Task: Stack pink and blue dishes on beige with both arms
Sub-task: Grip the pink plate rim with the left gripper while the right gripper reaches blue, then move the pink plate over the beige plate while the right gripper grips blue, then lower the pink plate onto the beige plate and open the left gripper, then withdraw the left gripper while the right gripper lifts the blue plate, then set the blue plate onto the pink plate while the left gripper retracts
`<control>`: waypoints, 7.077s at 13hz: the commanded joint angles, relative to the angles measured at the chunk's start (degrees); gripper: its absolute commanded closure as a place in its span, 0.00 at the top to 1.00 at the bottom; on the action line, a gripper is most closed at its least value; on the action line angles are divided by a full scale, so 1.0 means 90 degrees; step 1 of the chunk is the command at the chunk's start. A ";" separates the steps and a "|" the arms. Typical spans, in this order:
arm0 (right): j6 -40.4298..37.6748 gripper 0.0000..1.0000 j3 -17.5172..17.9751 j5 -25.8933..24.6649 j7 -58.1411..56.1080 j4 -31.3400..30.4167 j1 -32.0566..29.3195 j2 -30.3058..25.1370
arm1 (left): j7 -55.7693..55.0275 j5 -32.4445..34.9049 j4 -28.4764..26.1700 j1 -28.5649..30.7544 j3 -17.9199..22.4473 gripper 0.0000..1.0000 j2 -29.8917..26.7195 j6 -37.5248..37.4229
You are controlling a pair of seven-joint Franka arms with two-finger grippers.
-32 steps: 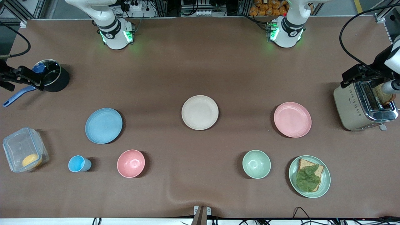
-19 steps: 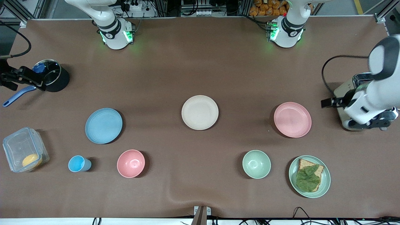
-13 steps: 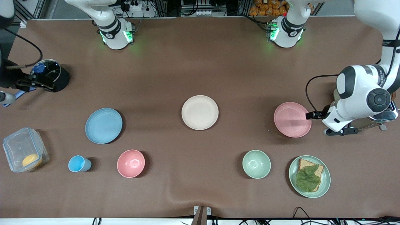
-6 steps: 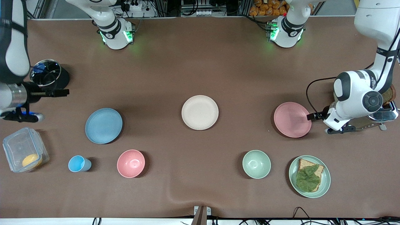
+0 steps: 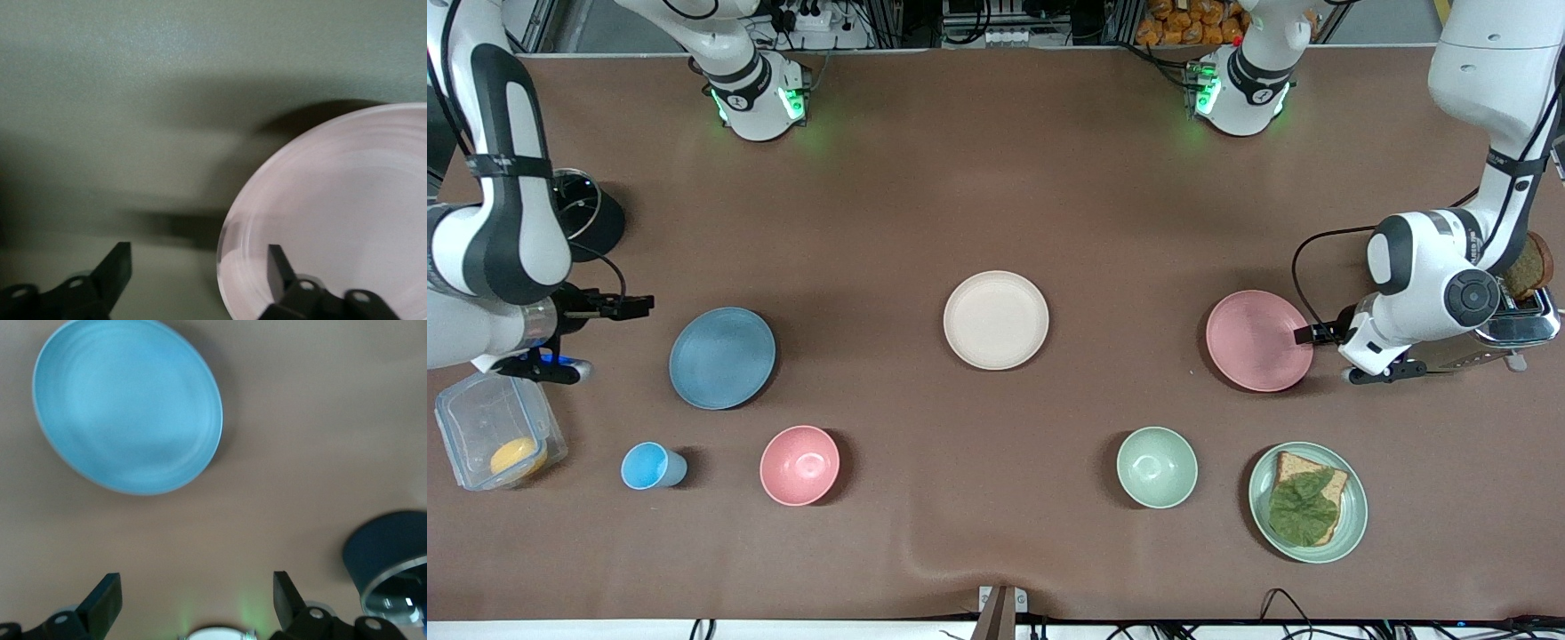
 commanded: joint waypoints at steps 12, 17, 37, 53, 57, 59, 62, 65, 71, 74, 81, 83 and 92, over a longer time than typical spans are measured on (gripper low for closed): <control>0.2459 1.00 0.0070 0.0555 -0.0813 -0.0924 -0.0333 0.1231 | -0.0040 0.0003 0.0070 0.0054 -0.0607 0.00 -0.0682 -0.0546; 0.2598 0.00 0.0080 0.0594 -0.0774 -0.0924 -0.0304 0.1350 | -0.1484 0.0003 0.1133 0.0014 -0.2064 0.00 -0.1438 -0.2316; 0.0020 0.00 0.0119 0.2605 -0.0374 -0.0260 -0.0187 0.1037 | -0.3059 -0.0173 0.1613 -0.1529 -0.3453 0.00 0.0592 -0.0776; -0.0088 0.00 0.0129 0.2869 -0.0393 -0.0348 -0.0186 0.1203 | -0.3088 0.0012 0.2082 -0.1957 -0.3161 0.00 0.1580 -0.0102; -0.0088 0.00 0.0129 0.2879 -0.0403 -0.0348 -0.0187 0.1262 | -0.3195 -0.0017 0.2306 -0.2310 -0.2867 0.00 0.1668 -0.0102; -0.0088 0.00 0.0129 0.2879 -0.0393 -0.0348 -0.0187 0.1262 | -0.3225 -0.0017 0.2307 -0.2310 -0.2857 0.00 0.1678 -0.0092; -0.0165 0.00 0.0129 0.3044 -0.0374 -0.0348 -0.0167 0.1262 | -0.3244 0.0003 0.2394 -0.2310 -0.2857 0.99 0.1736 -0.0092; -0.0400 0.00 0.0129 0.3444 -0.0286 -0.0387 -0.0050 0.1262 | -0.3254 0.0012 0.2502 -0.2213 -0.2857 1.00 0.1562 -0.0102; 0.0066 0.00 0.0119 0.4840 0.1382 -0.0700 0.1403 0.0979 | -0.3050 0.0032 0.2512 -0.0730 -0.2867 1.00 -0.0711 -0.2002; 0.0575 0.00 0.0119 0.5279 0.2017 -0.0690 0.1960 0.0959 | -0.1999 0.0274 0.2512 -0.0066 -0.2857 1.00 -0.1600 -0.2960; 0.1357 0.00 0.0129 0.5369 0.2859 -0.0856 0.2889 0.0793 | -0.0764 0.0735 0.3693 0.0434 -0.2808 1.00 -0.2121 -0.4525; 0.1629 0.00 0.0129 0.5427 0.3004 -0.0866 0.3220 0.0803 | -0.0754 0.0735 0.3761 0.0561 -0.2818 1.00 -0.2179 -0.4584; 0.2908 0.00 0.0129 0.5516 0.3395 -0.1344 0.4148 0.0754 | -0.0735 0.0033 0.3664 -0.0571 -0.0885 1.00 -0.2628 -0.4926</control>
